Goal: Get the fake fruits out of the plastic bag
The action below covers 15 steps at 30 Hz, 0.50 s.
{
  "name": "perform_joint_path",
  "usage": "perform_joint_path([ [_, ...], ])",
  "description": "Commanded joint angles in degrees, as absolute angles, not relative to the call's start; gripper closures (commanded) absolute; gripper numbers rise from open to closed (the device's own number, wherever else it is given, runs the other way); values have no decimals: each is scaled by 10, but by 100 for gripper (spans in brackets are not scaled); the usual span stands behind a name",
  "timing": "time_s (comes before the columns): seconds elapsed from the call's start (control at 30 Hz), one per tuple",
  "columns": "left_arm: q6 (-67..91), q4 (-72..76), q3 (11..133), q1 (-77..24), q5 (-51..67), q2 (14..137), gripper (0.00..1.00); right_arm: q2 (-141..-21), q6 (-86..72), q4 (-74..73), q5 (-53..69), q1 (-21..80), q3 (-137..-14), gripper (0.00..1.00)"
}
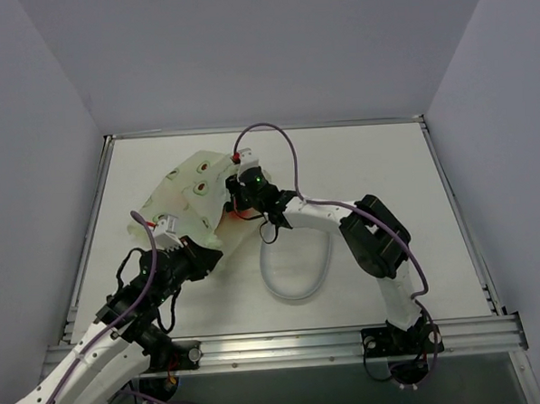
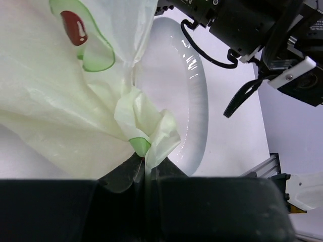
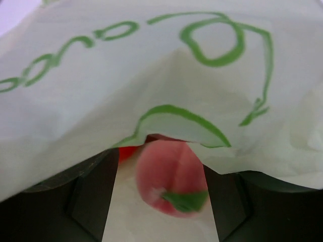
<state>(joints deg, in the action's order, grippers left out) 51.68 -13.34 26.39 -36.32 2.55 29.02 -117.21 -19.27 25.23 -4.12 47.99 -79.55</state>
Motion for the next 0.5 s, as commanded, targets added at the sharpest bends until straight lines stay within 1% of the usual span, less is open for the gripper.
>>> perform_joint_path([
  [0.0, 511, -137, 269, -366, 7, 287, 98, -1172, -161, 206, -61, 476, -814, 35],
  [0.07, 512, -131, 268, -366, 6, 291, 98, -1166, -162, 200, -68, 476, -803, 33],
  [0.2, 510, -122, 272, -366, 8, 304, 98, -1164, -161, 192, -67, 476, -786, 22],
  [0.4, 512, -117, 265, -366, 5, 310, 98, -1200, -170, 192, -42, 483, -804, 12],
  [0.47, 510, -118, 263, -366, 5, 309, 98, -1209, -174, 195, -48, 482, -819, 11],
])
